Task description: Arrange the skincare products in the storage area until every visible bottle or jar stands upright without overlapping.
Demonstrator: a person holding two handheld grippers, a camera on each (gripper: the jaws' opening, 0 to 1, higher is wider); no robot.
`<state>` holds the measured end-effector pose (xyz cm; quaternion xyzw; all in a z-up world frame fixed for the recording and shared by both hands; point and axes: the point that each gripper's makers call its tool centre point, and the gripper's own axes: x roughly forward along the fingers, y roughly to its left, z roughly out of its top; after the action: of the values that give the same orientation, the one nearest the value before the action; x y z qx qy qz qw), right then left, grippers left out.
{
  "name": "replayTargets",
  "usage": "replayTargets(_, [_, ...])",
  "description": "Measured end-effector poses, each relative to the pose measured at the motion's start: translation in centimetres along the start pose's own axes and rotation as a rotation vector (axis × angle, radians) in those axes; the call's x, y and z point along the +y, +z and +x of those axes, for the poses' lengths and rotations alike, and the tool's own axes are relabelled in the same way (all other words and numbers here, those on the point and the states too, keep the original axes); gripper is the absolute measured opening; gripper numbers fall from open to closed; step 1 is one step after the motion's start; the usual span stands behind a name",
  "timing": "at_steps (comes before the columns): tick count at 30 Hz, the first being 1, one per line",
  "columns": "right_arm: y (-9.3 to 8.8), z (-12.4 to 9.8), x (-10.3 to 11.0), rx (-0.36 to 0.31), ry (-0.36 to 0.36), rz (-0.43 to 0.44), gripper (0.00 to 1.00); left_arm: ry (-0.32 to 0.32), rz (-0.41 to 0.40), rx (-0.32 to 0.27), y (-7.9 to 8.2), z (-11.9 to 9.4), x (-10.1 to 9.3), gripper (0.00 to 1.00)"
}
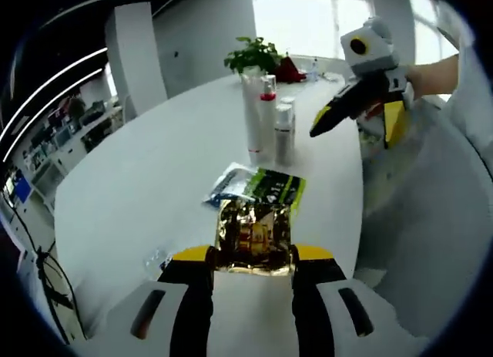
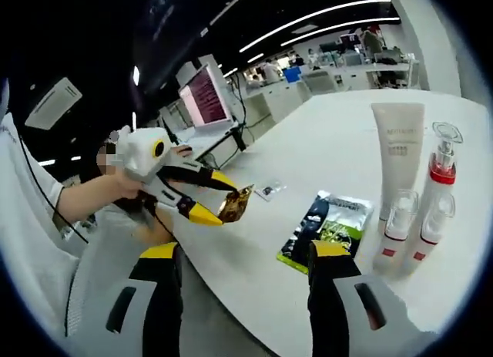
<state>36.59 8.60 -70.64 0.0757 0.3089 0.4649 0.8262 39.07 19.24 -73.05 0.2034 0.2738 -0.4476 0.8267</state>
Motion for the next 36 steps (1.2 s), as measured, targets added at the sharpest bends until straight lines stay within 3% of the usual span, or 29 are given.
replayTargets(7, [0.5, 1.1, -0.3, 0.008, 0.02, 0.108, 0.5, -0.046, 0.043, -0.026, 1.7, -1.3, -1.9, 0.36])
replayTargets(13, [1.0, 1.6, 0.7, 0.005, 0.071, 0.176, 0.41, -0.073, 0.081, -0.04, 3.3, -1.9, -3.6, 0.36])
replayTargets(16, [0.8, 1.8, 0.9, 0.016, 0.083, 0.191, 0.4, -0.078, 0.119, -0.022, 3.6, -2.0, -4.4, 0.36])
replayTargets(21, [1.4, 2.2, 3.0, -0.002, 0.192, 0.285, 0.33, -0.095, 0.152, 0.003, 3.7, -1.9, -5.1, 0.36])
replayTargets(24, [1.1, 2.8, 3.6, 0.022, 0.217, 0.294, 0.26, -0.108, 0.158, 0.001, 4.1, -1.9, -5.5, 0.36])
replayTargets(28, [0.5, 3.1, 4.3, 0.037, 0.25, 0.302, 0.24, -0.127, 0.169, -0.008, 4.8, -2.0, -6.2, 0.36])
replayTargets(31, [0.8, 3.1, 4.8, 0.012, 0.279, 0.353, 0.17, -0.131, 0.173, -0.008, 4.9, -2.2, -6.2, 0.37])
replayTargets(36, [0.9, 3.0, 5.3, 0.007, 0.299, 0.361, 0.05, -0.149, 0.18, -0.001, 4.8, -2.2, -6.3, 0.37])
